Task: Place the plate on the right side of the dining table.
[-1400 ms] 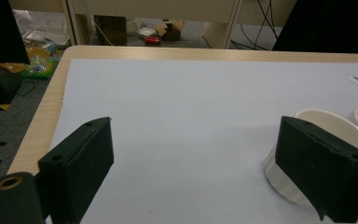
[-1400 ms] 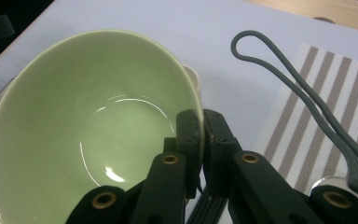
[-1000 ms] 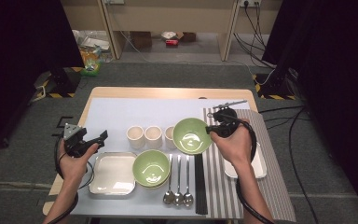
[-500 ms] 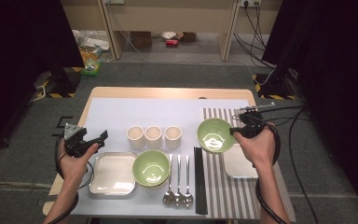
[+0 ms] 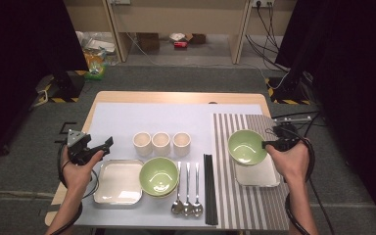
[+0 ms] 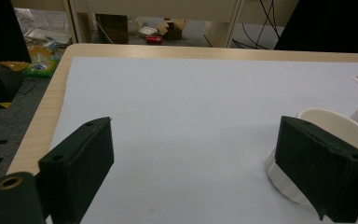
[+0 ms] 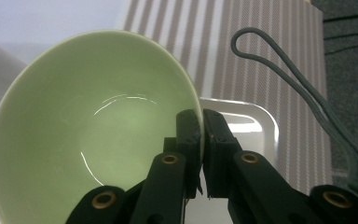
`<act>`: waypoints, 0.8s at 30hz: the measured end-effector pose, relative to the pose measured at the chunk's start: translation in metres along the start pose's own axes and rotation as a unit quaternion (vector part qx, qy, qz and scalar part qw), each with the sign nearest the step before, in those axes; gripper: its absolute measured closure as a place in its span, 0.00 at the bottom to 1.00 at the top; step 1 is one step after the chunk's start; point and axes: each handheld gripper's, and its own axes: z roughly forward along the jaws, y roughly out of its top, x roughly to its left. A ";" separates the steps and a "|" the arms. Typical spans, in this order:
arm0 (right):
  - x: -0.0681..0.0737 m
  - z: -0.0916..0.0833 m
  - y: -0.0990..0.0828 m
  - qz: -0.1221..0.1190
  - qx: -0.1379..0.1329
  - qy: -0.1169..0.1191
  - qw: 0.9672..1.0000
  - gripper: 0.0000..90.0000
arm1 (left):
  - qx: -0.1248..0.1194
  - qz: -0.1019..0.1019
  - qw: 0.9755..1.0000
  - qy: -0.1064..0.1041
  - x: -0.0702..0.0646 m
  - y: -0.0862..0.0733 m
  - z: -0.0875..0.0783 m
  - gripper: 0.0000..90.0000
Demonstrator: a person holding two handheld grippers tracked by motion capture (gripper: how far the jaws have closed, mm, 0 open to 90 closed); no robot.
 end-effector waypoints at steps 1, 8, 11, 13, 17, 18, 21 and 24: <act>-0.004 0.000 -0.002 0.003 0.001 -0.002 1.000 0.96 | 0.000 0.001 1.000 -0.001 0.000 0.000 0.000 0.12; -0.026 0.006 -0.015 0.025 0.011 -0.021 0.999 0.96 | 0.001 0.002 1.000 -0.001 -0.002 -0.001 0.001 0.12; -0.033 0.010 -0.019 0.030 0.019 -0.025 0.999 0.96 | 0.002 0.001 1.000 -0.001 -0.002 -0.001 0.001 0.12; -0.038 0.015 -0.024 0.033 0.027 -0.029 0.999 0.96 | 0.000 0.002 1.000 -0.001 -0.002 -0.001 0.001 0.12; -0.043 0.021 -0.027 0.034 0.033 -0.030 0.998 0.96 | -0.001 0.001 1.000 0.000 -0.001 -0.001 0.001 0.12; -0.045 0.023 -0.029 0.039 0.039 -0.031 0.998 0.96 | -0.001 0.001 1.000 0.000 -0.001 -0.001 0.001 0.12; -0.048 0.028 -0.031 0.043 0.047 -0.031 0.998 0.96 | 0.001 0.002 1.000 -0.001 -0.002 -0.002 0.002 0.12; -0.049 0.031 -0.033 0.046 0.050 -0.031 0.997 0.96 | 0.001 0.003 1.000 -0.001 -0.002 -0.002 0.002 0.12</act>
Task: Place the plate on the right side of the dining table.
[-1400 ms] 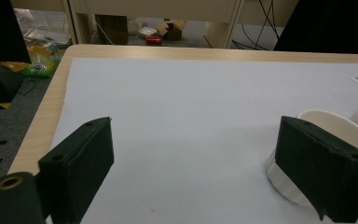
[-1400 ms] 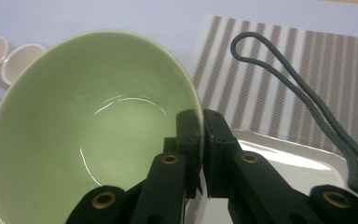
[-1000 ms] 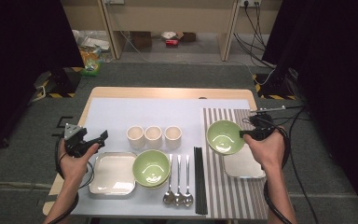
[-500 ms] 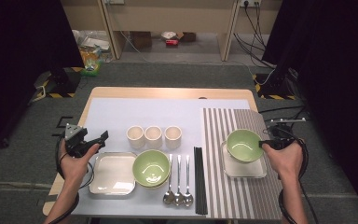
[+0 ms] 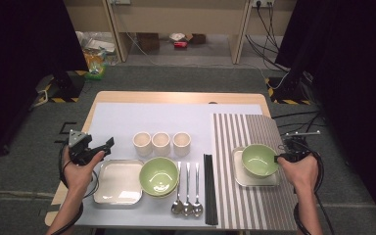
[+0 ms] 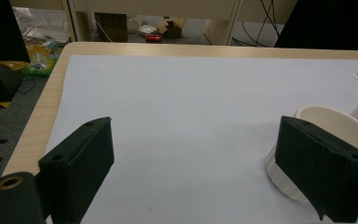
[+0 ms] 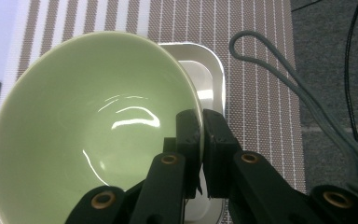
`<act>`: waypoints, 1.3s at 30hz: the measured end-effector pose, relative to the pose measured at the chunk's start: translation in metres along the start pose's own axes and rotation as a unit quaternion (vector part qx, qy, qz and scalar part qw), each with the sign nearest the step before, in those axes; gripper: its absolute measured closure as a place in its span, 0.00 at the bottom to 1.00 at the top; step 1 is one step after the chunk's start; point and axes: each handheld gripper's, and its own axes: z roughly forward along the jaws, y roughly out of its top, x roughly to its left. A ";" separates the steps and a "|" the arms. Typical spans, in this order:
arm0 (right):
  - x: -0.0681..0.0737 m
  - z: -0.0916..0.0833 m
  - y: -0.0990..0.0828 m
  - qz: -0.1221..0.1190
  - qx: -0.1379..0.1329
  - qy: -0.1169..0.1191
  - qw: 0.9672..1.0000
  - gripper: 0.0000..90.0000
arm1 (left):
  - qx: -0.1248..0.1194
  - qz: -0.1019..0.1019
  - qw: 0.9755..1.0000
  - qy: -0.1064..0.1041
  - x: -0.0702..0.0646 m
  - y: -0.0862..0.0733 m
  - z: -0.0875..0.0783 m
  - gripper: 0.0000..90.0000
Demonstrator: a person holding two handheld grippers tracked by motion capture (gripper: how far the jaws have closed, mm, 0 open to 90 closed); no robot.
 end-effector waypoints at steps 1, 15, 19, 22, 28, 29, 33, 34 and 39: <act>-0.001 0.002 -0.001 0.008 0.002 0.002 1.000 0.96 | 0.001 0.001 1.000 0.000 0.000 0.000 0.000 0.12; -0.004 0.010 -0.003 -0.011 0.021 -0.008 1.000 0.88 | 0.001 0.000 1.000 0.000 0.000 0.000 0.000 0.12; -0.004 0.010 -0.003 -0.016 0.025 -0.007 1.000 0.94 | 0.002 0.002 1.000 -0.001 -0.001 0.000 0.000 0.12; -0.003 0.010 0.000 -0.009 0.030 -0.010 0.999 0.95 | 0.002 0.004 1.000 -0.004 -0.001 0.000 -0.001 0.12; -0.002 0.011 0.001 -0.012 0.029 -0.013 0.999 0.92 | 0.002 0.004 1.000 -0.001 -0.001 0.000 0.000 0.12; -0.002 0.010 0.001 -0.012 0.029 -0.017 0.999 0.88 | 0.002 0.004 1.000 -0.001 -0.001 0.000 -0.001 0.12; -0.004 0.007 0.002 -0.009 0.022 -0.014 1.000 0.77 | 0.001 0.004 1.000 0.000 -0.001 0.000 -0.001 0.12; -0.005 0.004 0.003 -0.006 0.016 -0.014 1.000 0.70 | 0.001 0.004 1.000 -0.001 -0.001 0.000 -0.001 0.12; -0.006 -0.006 0.005 0.012 -0.002 -0.002 1.000 0.58 | 0.002 0.005 1.000 -0.001 -0.002 0.000 -0.001 0.12</act>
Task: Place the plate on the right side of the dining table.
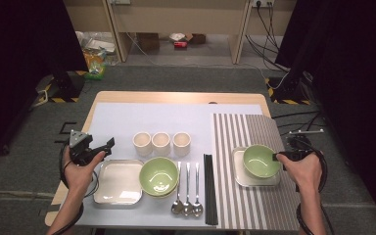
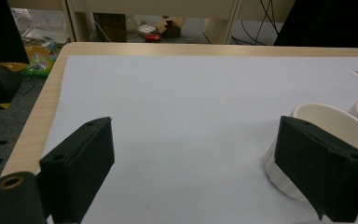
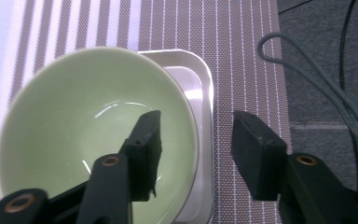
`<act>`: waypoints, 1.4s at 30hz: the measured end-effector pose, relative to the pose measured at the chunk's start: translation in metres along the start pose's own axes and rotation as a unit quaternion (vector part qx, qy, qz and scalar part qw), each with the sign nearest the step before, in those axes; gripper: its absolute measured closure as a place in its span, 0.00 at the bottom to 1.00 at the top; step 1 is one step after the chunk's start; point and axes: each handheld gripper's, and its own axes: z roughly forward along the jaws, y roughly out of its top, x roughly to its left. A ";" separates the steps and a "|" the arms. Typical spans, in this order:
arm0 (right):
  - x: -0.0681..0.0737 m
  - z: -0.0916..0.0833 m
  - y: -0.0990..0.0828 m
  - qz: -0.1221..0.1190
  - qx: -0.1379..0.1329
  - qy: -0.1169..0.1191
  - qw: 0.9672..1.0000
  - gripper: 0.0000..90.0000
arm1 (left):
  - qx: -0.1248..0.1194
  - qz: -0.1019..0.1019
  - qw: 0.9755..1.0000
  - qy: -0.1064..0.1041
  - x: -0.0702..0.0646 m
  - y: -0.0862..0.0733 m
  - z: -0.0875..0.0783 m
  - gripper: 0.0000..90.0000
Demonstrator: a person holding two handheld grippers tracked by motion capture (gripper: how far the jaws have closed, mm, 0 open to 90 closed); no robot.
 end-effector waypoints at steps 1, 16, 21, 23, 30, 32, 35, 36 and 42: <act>0.000 -0.001 0.001 0.003 -0.002 0.000 1.000 0.56 | 0.000 0.000 1.000 0.000 0.000 0.000 0.000 0.12; 0.010 -0.010 0.009 0.001 -0.022 -0.004 1.000 0.52 | 0.000 0.000 1.000 0.001 0.001 0.001 0.000 0.12; 0.013 -0.010 0.011 -0.003 -0.029 -0.002 1.000 0.54 | 0.000 0.000 1.000 0.001 0.001 0.001 0.000 0.12; 0.015 -0.010 0.012 -0.003 -0.027 -0.003 1.000 0.54 | -0.002 -0.001 1.000 0.001 0.001 0.001 -0.001 0.12; 0.018 -0.010 0.013 -0.008 -0.028 -0.002 1.000 0.55 | 0.000 0.000 1.000 0.001 0.001 0.001 0.000 0.12; 0.018 -0.009 0.014 -0.013 -0.028 -0.001 1.000 0.55 | -0.001 -0.001 1.000 0.000 0.001 0.001 0.000 0.12; 0.019 -0.009 0.014 -0.010 -0.028 0.000 1.000 0.56 | -0.001 -0.001 1.000 0.000 0.001 0.001 0.000 0.12; 0.020 -0.009 0.014 -0.011 -0.027 0.002 1.000 0.58 | -0.001 -0.001 1.000 0.000 0.001 0.000 0.000 0.12; 0.023 -0.011 0.014 -0.023 -0.041 0.001 0.999 0.71 | -0.001 0.000 1.000 0.001 0.001 0.000 0.000 0.12</act>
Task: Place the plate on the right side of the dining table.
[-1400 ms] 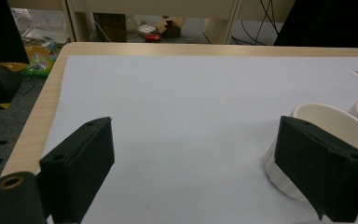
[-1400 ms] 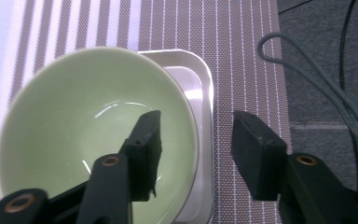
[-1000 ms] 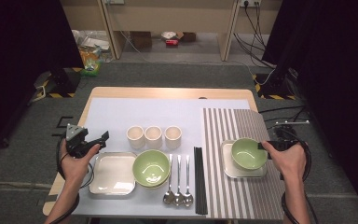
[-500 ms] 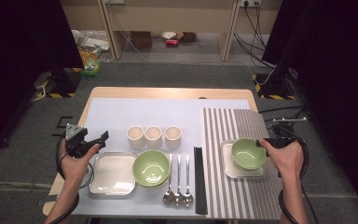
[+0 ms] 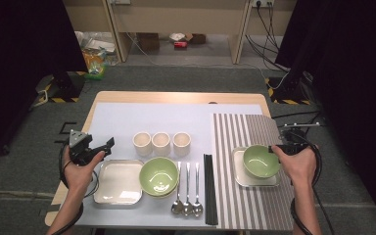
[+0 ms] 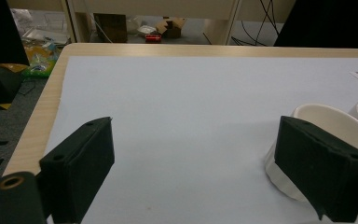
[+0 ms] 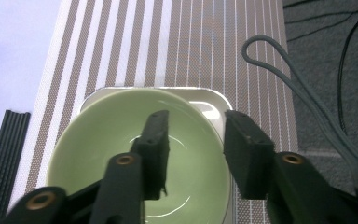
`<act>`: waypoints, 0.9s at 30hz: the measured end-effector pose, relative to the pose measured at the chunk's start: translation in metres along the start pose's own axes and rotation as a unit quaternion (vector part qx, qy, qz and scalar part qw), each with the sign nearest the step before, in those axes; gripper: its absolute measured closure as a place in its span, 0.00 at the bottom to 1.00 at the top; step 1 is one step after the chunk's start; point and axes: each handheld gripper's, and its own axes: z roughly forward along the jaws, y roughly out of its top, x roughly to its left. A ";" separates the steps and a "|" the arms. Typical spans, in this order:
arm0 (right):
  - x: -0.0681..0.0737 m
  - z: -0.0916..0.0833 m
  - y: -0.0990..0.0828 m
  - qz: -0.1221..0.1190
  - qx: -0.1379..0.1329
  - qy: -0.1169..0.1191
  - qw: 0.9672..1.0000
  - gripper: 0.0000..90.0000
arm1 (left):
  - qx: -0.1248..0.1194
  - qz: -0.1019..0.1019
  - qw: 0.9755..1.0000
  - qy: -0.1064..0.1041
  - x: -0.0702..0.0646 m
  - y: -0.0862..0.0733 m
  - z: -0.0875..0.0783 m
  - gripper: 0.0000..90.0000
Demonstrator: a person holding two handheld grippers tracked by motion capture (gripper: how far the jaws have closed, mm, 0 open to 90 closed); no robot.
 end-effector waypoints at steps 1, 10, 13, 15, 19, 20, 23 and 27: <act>0.000 0.000 0.000 -0.005 -0.004 0.000 1.000 0.72 | 0.000 0.000 1.000 0.000 0.000 0.000 0.000 0.12; 0.009 0.003 0.001 -0.013 -0.006 0.005 1.000 0.83 | 0.000 0.000 1.000 0.000 0.000 0.000 0.000 0.12; 0.013 0.005 0.001 -0.013 -0.005 0.008 1.000 0.85 | 0.000 0.000 1.000 0.000 0.000 0.000 0.000 0.12; 0.016 0.005 0.002 -0.015 -0.006 0.012 1.000 0.87 | 0.000 0.000 1.000 0.000 0.000 0.000 0.000 0.12; 0.021 0.005 0.004 -0.018 -0.009 0.015 1.000 0.90 | -0.001 0.000 1.000 0.000 0.001 0.000 0.000 0.12; 0.021 0.005 0.004 -0.020 -0.011 0.016 1.000 0.90 | -0.001 0.000 1.000 0.001 0.001 0.000 0.000 0.12; 0.024 0.006 0.005 -0.016 -0.011 0.017 1.000 0.91 | -0.001 0.000 1.000 0.001 0.001 0.000 0.000 0.12; 0.029 0.006 0.006 -0.021 -0.011 0.019 1.000 0.92 | -0.001 -0.001 1.000 0.001 0.001 0.000 -0.001 0.12</act>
